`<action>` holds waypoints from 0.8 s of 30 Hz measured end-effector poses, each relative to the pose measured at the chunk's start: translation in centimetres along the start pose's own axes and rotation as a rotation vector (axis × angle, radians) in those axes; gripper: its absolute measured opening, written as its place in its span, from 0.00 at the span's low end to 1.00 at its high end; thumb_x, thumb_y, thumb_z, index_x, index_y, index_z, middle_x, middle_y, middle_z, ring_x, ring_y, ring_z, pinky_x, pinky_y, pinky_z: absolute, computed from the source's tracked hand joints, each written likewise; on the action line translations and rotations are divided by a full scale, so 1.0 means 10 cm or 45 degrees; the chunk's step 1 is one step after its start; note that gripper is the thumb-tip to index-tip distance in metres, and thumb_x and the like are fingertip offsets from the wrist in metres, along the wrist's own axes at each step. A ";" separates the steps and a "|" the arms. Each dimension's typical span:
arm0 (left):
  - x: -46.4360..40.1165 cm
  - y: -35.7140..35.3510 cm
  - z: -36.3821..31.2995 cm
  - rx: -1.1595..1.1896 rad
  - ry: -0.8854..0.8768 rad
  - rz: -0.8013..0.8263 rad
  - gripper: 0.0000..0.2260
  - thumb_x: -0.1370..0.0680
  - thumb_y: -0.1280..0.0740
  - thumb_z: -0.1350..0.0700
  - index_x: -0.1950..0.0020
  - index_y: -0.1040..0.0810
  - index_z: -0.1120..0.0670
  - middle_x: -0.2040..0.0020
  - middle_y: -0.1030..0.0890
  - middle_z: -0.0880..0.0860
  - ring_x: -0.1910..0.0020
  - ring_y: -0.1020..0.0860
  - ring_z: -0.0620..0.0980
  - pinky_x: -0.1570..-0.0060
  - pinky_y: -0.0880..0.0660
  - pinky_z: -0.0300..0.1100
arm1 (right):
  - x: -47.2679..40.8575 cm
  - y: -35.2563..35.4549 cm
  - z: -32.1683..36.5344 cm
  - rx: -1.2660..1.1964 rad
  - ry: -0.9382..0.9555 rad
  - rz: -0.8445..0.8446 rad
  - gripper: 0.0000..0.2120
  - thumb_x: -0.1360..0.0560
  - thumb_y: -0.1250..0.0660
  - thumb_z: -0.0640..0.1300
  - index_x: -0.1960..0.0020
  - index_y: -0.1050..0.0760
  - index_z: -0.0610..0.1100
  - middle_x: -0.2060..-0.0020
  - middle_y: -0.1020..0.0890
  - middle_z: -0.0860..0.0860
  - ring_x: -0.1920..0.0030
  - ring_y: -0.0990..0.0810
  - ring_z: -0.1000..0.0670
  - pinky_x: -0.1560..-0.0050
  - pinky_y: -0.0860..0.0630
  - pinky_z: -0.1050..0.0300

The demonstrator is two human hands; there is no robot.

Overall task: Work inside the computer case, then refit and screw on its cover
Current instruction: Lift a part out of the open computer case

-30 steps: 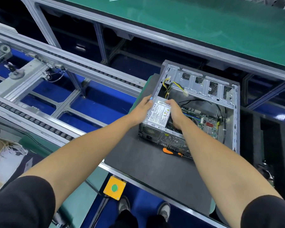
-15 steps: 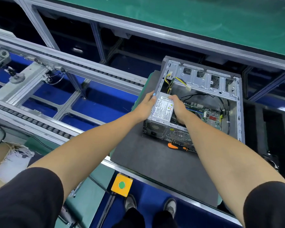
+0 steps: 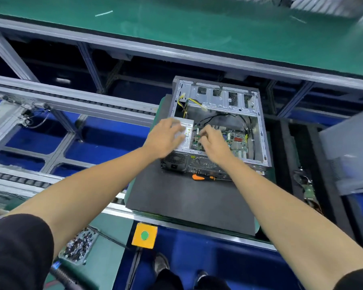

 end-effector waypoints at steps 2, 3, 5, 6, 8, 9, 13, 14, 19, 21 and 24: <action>0.06 -0.06 -0.07 -0.009 0.023 0.104 0.22 0.15 0.41 0.45 0.26 0.29 0.55 0.27 0.31 0.57 0.27 0.35 0.59 0.29 0.34 0.54 | 0.26 0.01 -0.05 0.299 0.325 -0.178 0.10 0.26 0.38 0.43 0.45 0.31 0.46 0.51 0.28 0.50 0.49 0.32 0.46 0.49 0.31 0.48; 0.08 -0.08 -0.08 0.002 0.049 0.114 0.22 0.15 0.42 0.45 0.24 0.31 0.55 0.25 0.33 0.57 0.25 0.37 0.59 0.28 0.34 0.54 | 0.40 -0.01 -0.08 0.425 0.503 -0.244 0.13 0.29 0.36 0.45 0.45 0.31 0.45 0.49 0.29 0.49 0.49 0.30 0.44 0.48 0.32 0.48; 0.10 -0.07 -0.09 -0.007 0.067 0.112 0.22 0.15 0.43 0.45 0.23 0.32 0.54 0.24 0.34 0.56 0.24 0.39 0.58 0.28 0.34 0.54 | 0.66 -0.12 -0.17 0.642 0.841 -0.180 0.19 0.33 0.30 0.47 0.44 0.29 0.46 0.47 0.25 0.47 0.51 0.23 0.41 0.48 0.35 0.47; 0.10 -0.05 -0.09 -0.021 0.070 0.116 0.22 0.14 0.44 0.45 0.23 0.33 0.54 0.24 0.34 0.55 0.23 0.39 0.57 0.28 0.35 0.53 | 0.78 -0.21 -0.25 0.775 0.920 -0.001 0.22 0.34 0.26 0.47 0.43 0.27 0.46 0.45 0.23 0.47 0.49 0.21 0.40 0.46 0.36 0.47; 0.10 -0.04 -0.11 -0.038 0.080 0.131 0.23 0.14 0.45 0.45 0.22 0.33 0.54 0.24 0.34 0.55 0.23 0.40 0.56 0.26 0.38 0.51 | 0.94 -0.35 -0.48 0.983 0.828 0.356 0.29 0.31 0.26 0.47 0.32 0.28 0.45 0.37 0.24 0.46 0.40 0.24 0.41 0.38 0.35 0.47; 0.10 -0.05 -0.12 -0.040 0.085 0.131 0.23 0.14 0.45 0.45 0.22 0.33 0.54 0.23 0.35 0.55 0.22 0.41 0.55 0.25 0.40 0.50 | 0.99 -0.42 -0.58 1.025 0.718 0.434 0.32 0.28 0.28 0.45 0.27 0.33 0.44 0.33 0.27 0.45 0.37 0.27 0.41 0.36 0.34 0.47; 0.12 -0.07 -0.18 -0.058 0.118 0.102 0.23 0.13 0.45 0.47 0.21 0.33 0.56 0.21 0.36 0.54 0.19 0.45 0.55 0.22 0.43 0.49 | 1.08 -0.58 -0.72 1.033 0.474 0.448 0.28 0.22 0.41 0.35 0.23 0.41 0.40 0.30 0.33 0.40 0.37 0.31 0.39 0.35 0.30 0.47; 0.12 -0.07 -0.19 -0.064 0.125 0.097 0.23 0.14 0.45 0.47 0.22 0.33 0.56 0.21 0.35 0.55 0.19 0.45 0.55 0.22 0.42 0.50 | 1.09 -0.60 -0.72 1.008 0.470 0.425 0.26 0.22 0.42 0.34 0.25 0.39 0.40 0.31 0.33 0.40 0.38 0.31 0.39 0.36 0.30 0.47; 0.14 -0.08 -0.23 0.025 0.230 0.118 0.22 0.14 0.44 0.46 0.21 0.34 0.54 0.21 0.37 0.52 0.18 0.48 0.53 0.23 0.40 0.52 | 1.10 -0.67 -0.74 0.975 0.360 0.433 0.23 0.23 0.38 0.33 0.30 0.36 0.43 0.36 0.31 0.43 0.38 0.29 0.39 0.47 0.30 0.47; 0.13 -0.09 -0.23 -0.017 0.236 0.156 0.23 0.14 0.45 0.46 0.20 0.36 0.54 0.20 0.39 0.52 0.18 0.50 0.53 0.23 0.42 0.53 | 1.08 -0.69 -0.74 0.995 0.326 0.431 0.25 0.24 0.35 0.32 0.30 0.36 0.44 0.36 0.31 0.43 0.38 0.29 0.40 0.48 0.31 0.48; 0.11 -0.09 -0.24 -0.119 0.252 0.245 0.25 0.14 0.48 0.44 0.19 0.40 0.53 0.19 0.42 0.53 0.18 0.52 0.53 0.22 0.45 0.57 | 1.08 -0.70 -0.72 1.065 0.385 0.458 0.21 0.23 0.36 0.35 0.32 0.35 0.44 0.37 0.30 0.43 0.39 0.28 0.40 0.50 0.33 0.48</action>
Point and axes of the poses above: each hand's wrist, its own x-axis away from the middle knuckle, its own y-axis out of the back of the hand, z = x × y, the point moved 2 cm from there along -x, towards the middle knuckle
